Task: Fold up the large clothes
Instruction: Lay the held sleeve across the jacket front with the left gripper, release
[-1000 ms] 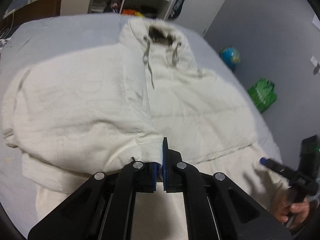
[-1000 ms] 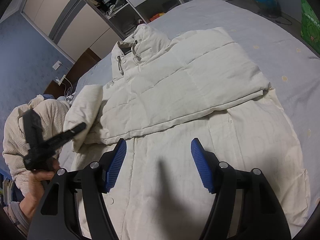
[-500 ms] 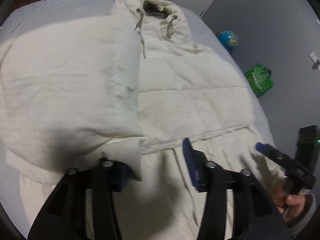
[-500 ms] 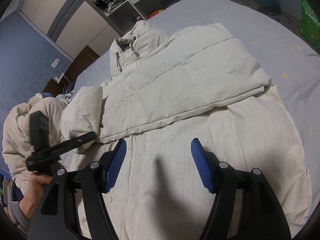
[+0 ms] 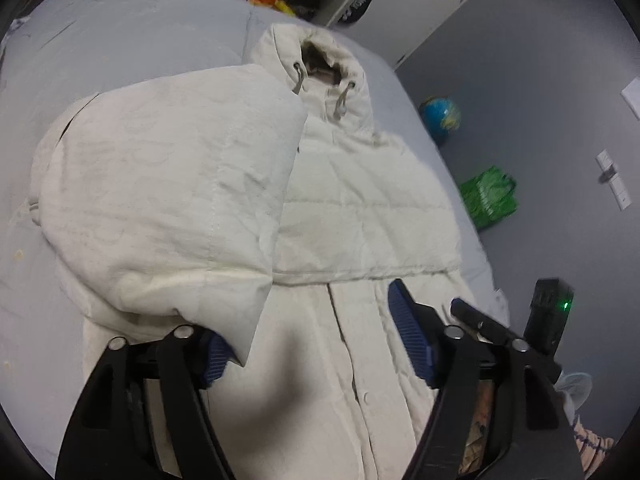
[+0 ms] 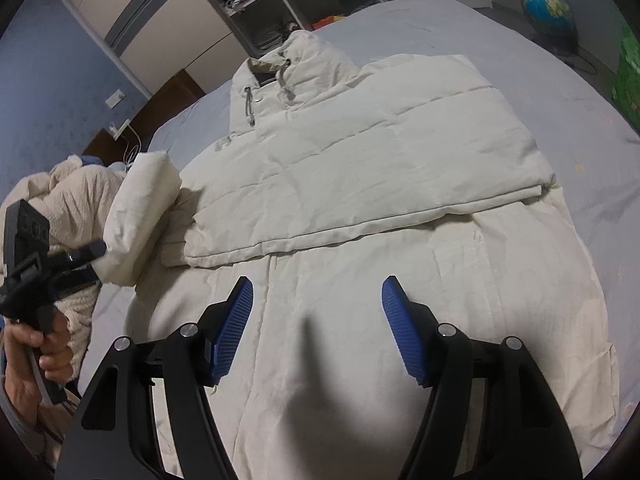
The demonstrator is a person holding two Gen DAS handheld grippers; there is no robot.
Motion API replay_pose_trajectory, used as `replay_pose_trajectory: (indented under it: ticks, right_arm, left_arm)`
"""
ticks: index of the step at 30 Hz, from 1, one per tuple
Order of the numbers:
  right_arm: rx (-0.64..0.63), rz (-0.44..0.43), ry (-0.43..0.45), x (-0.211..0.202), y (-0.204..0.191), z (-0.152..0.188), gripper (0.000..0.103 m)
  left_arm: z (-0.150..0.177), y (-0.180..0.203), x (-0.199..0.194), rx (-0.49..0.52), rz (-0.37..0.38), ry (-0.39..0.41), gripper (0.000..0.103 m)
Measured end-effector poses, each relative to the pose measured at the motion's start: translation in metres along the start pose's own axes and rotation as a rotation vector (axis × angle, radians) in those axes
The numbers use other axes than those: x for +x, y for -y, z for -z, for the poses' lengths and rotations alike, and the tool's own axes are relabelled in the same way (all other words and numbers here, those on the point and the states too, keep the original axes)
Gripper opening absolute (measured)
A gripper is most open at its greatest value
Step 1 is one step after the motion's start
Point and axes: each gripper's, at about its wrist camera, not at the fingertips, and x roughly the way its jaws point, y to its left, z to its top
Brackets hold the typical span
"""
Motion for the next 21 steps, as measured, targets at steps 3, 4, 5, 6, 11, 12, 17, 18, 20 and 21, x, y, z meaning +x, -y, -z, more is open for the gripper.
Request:
replay_pose_trajectory:
  ticks: [3,4,5,6,11,12,17,18,20,21]
  right_arm:
    - [-0.011,0.002,-0.004,0.000,-0.004,0.001,0.063]
    - [-0.010,0.002,-0.005,0.000,-0.004,0.002,0.063]
    - [-0.008,0.003,-0.005,-0.001,-0.003,0.001,0.063]
    - [-0.002,0.002,-0.001,-0.002,-0.002,0.001,0.063]
    - [0.030,-0.014,0.009,-0.005,0.003,0.001,0.063]
    - [0.037,-0.019,0.011,-0.005,0.004,0.001,0.063]
    - [0.062,-0.034,0.021,-0.008,0.008,0.000,0.063]
    - [0.071,-0.038,0.022,-0.008,0.010,-0.001,0.063]
    - [0.081,-0.039,0.022,-0.007,0.012,-0.002,0.063]
    - [0.084,-0.039,0.021,-0.007,0.012,-0.002,0.063]
  left_arm:
    - [-0.002,-0.014,0.013,-0.071,0.024,-0.011,0.053]
    - [-0.003,-0.014,0.016,-0.074,0.031,-0.010,0.042]
    - [-0.005,-0.012,0.019,-0.067,0.035,-0.008,0.037]
    - [-0.007,-0.005,0.022,-0.038,0.030,0.005,0.027]
    - [-0.017,0.021,0.027,0.031,0.026,0.082,0.019]
    - [-0.020,0.027,0.030,0.039,0.032,0.096,0.019]
    - [-0.024,0.050,0.046,0.091,0.042,0.103,0.019]
    - [-0.022,0.055,0.055,0.114,0.034,0.087,0.019]
    - [-0.018,0.060,0.073,0.152,0.005,0.040,0.020]
    - [-0.017,0.060,0.084,0.168,-0.018,0.010,0.023]
